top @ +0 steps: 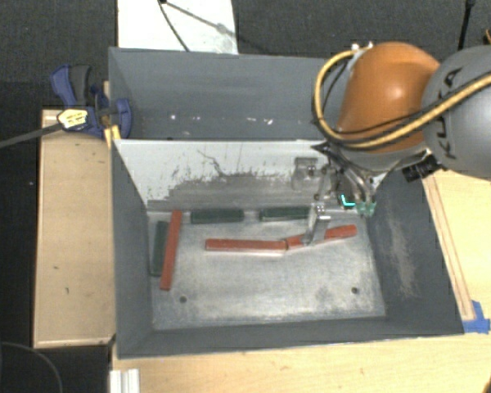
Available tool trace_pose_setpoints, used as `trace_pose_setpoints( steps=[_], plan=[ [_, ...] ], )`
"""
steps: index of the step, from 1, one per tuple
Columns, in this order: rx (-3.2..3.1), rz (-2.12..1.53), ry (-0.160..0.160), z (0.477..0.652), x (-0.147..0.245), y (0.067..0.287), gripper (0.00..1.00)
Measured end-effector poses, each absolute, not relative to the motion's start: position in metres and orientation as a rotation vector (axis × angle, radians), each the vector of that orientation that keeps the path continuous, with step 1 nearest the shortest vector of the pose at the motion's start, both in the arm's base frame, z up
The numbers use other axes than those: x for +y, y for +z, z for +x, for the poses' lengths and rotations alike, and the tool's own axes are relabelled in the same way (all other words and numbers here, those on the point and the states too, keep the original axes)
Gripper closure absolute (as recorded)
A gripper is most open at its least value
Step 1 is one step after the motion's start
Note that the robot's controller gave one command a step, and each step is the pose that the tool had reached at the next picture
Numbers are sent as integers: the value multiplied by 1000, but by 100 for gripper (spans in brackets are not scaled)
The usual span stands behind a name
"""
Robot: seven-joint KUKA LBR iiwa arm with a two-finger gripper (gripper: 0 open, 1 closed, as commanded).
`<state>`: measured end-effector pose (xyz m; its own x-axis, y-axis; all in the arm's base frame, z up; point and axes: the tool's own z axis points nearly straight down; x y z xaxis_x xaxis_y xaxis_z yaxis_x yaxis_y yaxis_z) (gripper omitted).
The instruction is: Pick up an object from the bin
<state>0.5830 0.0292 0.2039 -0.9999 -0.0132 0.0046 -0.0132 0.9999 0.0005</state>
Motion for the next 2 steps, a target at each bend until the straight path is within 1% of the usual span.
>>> trace_pose_setpoints(
  steps=[1, 2],
  plan=[
    [-3127, -259, -1, 589, 12, 69, 0],
    [-3138, -259, -2, 593, 12, 76, 100]
  ],
)
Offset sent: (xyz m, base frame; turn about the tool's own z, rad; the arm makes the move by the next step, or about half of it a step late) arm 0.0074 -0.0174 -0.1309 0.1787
